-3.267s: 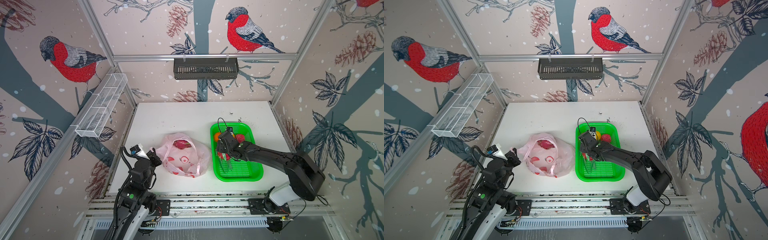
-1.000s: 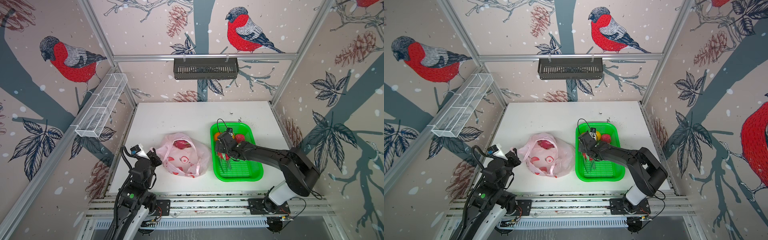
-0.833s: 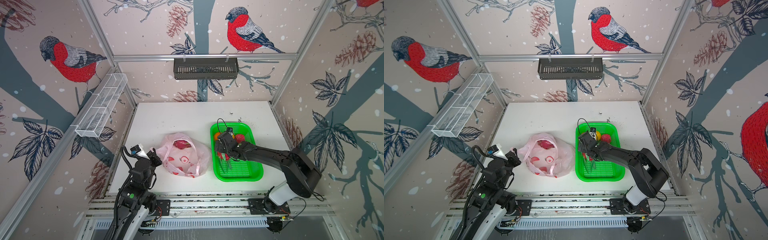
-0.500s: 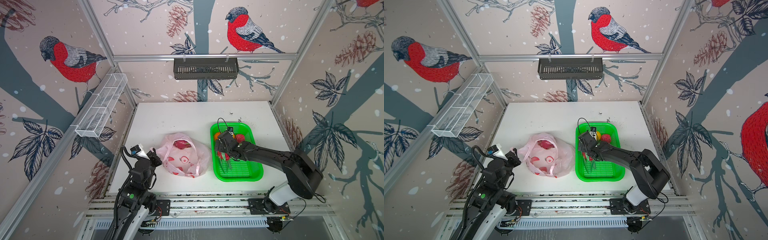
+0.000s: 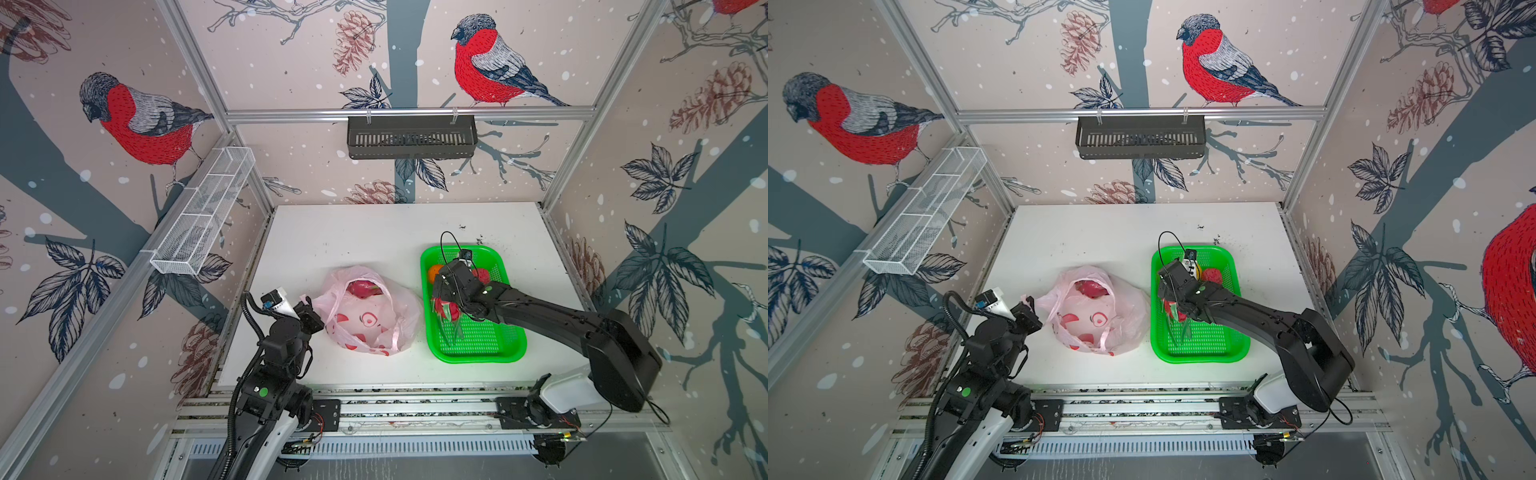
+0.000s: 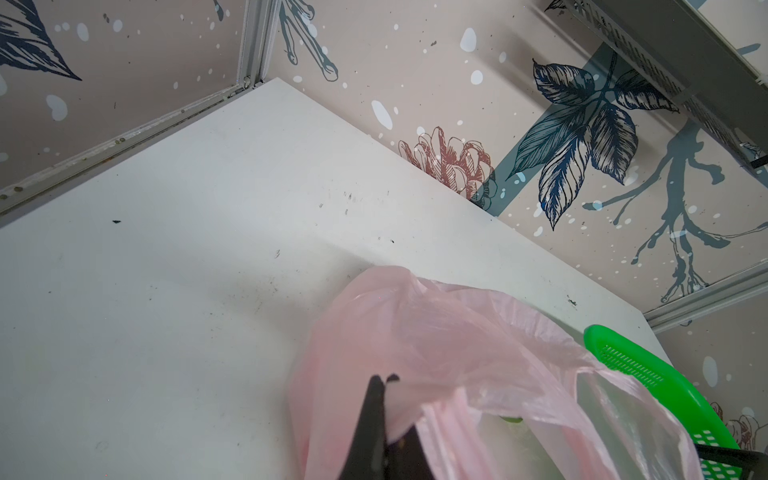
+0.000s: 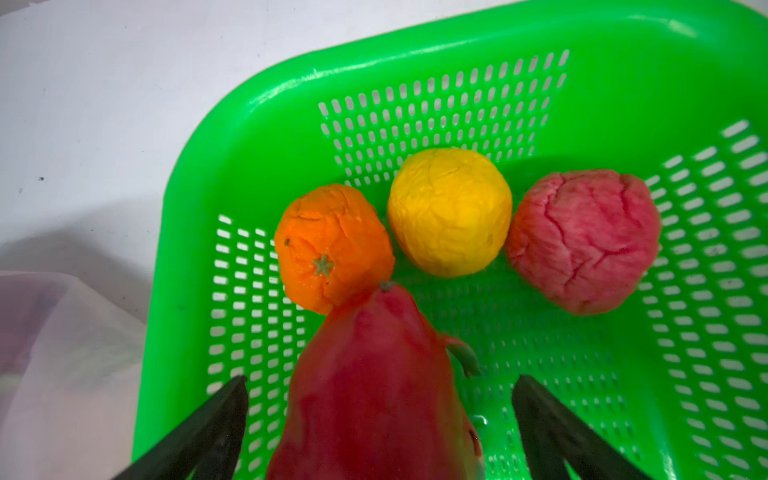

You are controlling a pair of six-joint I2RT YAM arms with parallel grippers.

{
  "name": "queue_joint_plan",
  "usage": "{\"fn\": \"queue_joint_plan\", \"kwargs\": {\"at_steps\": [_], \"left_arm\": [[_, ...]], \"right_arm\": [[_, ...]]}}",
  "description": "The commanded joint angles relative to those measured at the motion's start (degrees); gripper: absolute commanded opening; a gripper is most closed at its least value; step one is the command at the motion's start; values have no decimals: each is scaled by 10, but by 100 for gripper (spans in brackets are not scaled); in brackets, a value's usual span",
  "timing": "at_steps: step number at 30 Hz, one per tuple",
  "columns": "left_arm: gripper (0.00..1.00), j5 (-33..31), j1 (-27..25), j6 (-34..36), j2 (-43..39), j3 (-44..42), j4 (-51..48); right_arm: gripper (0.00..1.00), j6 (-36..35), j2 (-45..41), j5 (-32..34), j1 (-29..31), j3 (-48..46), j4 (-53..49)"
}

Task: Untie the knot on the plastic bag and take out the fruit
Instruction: 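Open the right gripper to release the dragon fruit in the basket, then raise the right gripper and move it back over the pink bag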

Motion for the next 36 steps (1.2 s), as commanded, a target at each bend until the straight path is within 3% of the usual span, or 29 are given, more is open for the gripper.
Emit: {"fn": "queue_joint_plan", "kwargs": {"at_steps": [1,8,16,28,33,36], "left_arm": [[0,4,-1,2,2,7,13],[0,13,-1,7,17,21,22],[0,20,-1,11,29,27,37],[0,37,-1,13,33,38,44],[0,43,0,13,34,34,48],[0,44,-1,13,32,32,50]], "right_arm": [[100,-6,-14,23,2,11,-22],[99,-49,-46,30,14,48,-31],[91,-156,-54,65,86,142,-15],[75,-276,75,72,228,334,-7],[63,-335,117,85,285,408,5],[47,-350,150,70,297,452,-11]]}}
